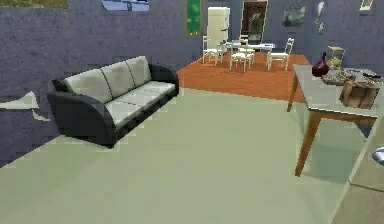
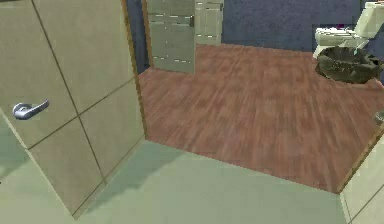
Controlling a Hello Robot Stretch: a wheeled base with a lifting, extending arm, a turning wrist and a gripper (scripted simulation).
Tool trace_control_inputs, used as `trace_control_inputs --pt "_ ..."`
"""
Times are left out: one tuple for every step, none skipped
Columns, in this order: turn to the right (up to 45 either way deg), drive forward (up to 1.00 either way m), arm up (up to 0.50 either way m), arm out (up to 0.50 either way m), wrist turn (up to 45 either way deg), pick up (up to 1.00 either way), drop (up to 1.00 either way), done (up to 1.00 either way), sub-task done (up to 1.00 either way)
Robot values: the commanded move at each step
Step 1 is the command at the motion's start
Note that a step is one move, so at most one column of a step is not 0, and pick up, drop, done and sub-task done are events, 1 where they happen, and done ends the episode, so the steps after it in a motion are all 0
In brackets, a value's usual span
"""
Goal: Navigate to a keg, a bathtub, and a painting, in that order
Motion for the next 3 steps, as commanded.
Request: trace_control_inputs --pt "0.0 0.45 0.0 0.0 0.0 0.0 0.0 0.0 0.0" --pt "-18.0 0.0 0.0 0.0 0.0 0.0 0.0 0.0 0.0" --pt "0.0 0.4 0.0 0.0 0.0 0.0 0.0 0.0 0.0"
